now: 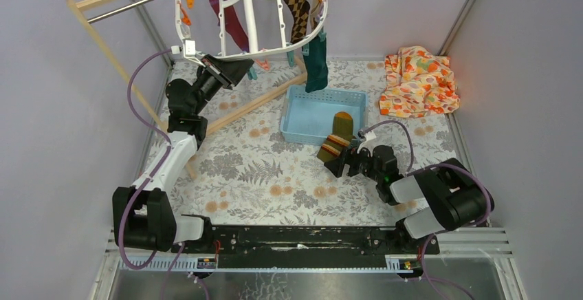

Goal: Clip the socks to the hanger
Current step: Pick up the sock from the bin.

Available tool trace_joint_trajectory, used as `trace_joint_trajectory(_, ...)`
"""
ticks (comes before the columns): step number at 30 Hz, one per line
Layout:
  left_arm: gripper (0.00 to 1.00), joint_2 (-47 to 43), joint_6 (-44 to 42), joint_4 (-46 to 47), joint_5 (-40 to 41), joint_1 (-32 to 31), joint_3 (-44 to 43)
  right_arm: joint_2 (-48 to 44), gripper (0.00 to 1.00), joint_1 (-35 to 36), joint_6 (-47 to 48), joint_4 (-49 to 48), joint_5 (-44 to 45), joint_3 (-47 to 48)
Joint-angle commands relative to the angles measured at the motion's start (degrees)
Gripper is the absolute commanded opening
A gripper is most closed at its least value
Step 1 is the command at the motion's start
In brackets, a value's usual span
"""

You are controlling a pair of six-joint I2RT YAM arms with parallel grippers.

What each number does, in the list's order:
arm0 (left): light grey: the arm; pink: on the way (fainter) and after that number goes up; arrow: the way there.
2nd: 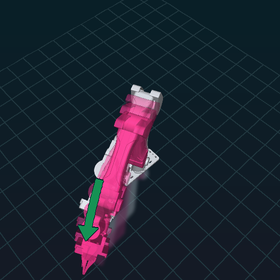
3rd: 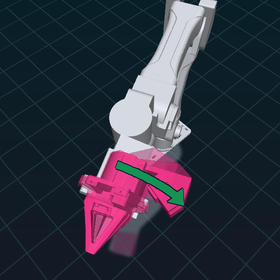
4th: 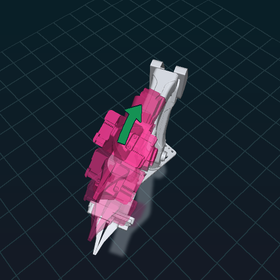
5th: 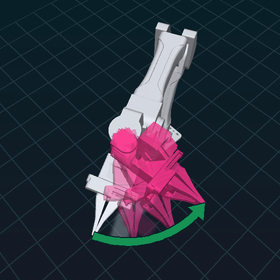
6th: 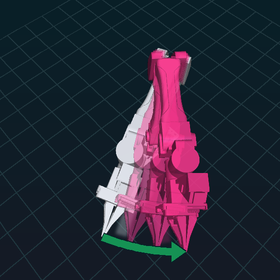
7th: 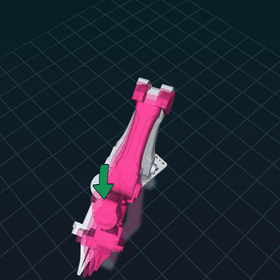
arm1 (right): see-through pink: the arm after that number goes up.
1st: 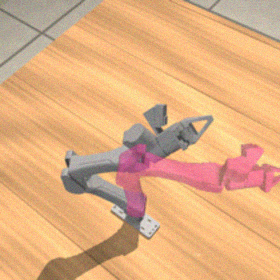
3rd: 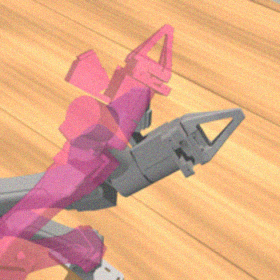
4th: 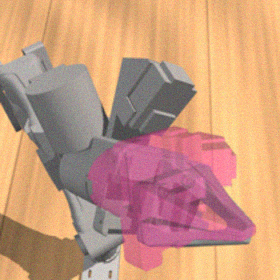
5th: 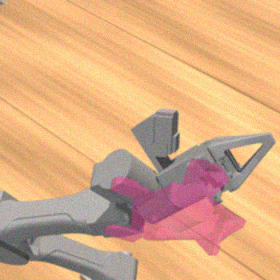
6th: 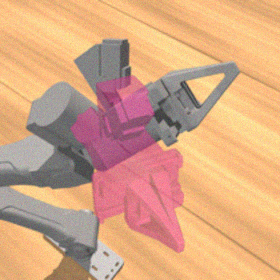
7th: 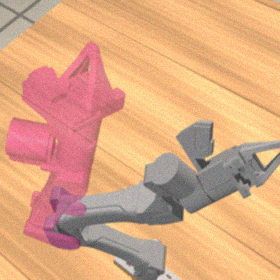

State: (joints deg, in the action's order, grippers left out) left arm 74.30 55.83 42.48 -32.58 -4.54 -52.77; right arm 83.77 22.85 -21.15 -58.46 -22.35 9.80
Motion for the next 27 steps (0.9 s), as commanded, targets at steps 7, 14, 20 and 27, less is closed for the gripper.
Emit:
trace_joint_trajectory(7, 0.00, 1.13, -0.74, -1.37, -3.30, -1.82, 1.18, 11.02, 0.89, -0.39, -4.98, -25.64, -3.32, 0.47)
trace_joint_trajectory(14, 0.00, 0.98, -1.23, -1.81, -3.11, -2.01, 1.09, 20.11, 0.88, -0.31, -9.68, -36.47, -3.69, 1.18)
trace_joint_trajectory(20, 0.00, 0.76, -1.60, -2.09, -3.01, -2.05, 1.03, 23.07, 0.76, -0.26, -10.29, -39.09, -3.33, 0.70)
trace_joint_trajectory(27, 0.00, 0.75, -1.94, -2.52, -2.95, -2.50, 1.04, 21.86, 0.01, -0.26, -11.48, -39.75, -4.32, 0.49)
